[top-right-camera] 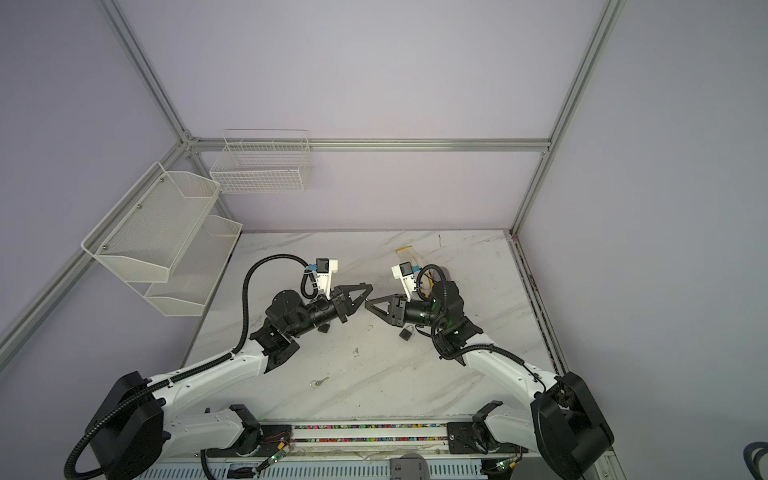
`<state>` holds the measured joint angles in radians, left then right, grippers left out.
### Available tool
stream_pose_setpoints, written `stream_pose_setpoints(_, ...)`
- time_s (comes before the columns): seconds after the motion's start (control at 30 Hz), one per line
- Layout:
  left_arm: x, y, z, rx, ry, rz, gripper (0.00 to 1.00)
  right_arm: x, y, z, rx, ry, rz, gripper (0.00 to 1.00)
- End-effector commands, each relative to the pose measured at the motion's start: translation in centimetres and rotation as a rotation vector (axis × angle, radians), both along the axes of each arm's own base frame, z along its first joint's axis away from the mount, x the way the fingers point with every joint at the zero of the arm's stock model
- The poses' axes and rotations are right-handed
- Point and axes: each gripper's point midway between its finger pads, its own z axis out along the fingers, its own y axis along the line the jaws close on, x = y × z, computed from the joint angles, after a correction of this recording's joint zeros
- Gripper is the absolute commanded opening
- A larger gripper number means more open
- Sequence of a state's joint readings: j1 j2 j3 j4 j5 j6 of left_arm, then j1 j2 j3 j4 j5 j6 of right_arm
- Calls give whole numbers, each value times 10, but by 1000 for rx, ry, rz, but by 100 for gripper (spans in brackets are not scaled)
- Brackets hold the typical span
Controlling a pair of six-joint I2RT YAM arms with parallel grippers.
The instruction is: Unlock with the key
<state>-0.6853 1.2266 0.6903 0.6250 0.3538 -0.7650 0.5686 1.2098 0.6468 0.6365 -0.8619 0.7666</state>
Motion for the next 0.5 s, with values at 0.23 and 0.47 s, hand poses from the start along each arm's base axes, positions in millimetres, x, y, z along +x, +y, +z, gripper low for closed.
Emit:
stream_pose_setpoints(0.23, -2, -1, 57, -78, -123, -17, 0, -5, -2, 11, 44, -29, 26, 13)
stream_pose_setpoints(0.47, -1, -1, 58, -79, -124, -16, 0, -6, -3, 14, 53, -37, 31, 5)
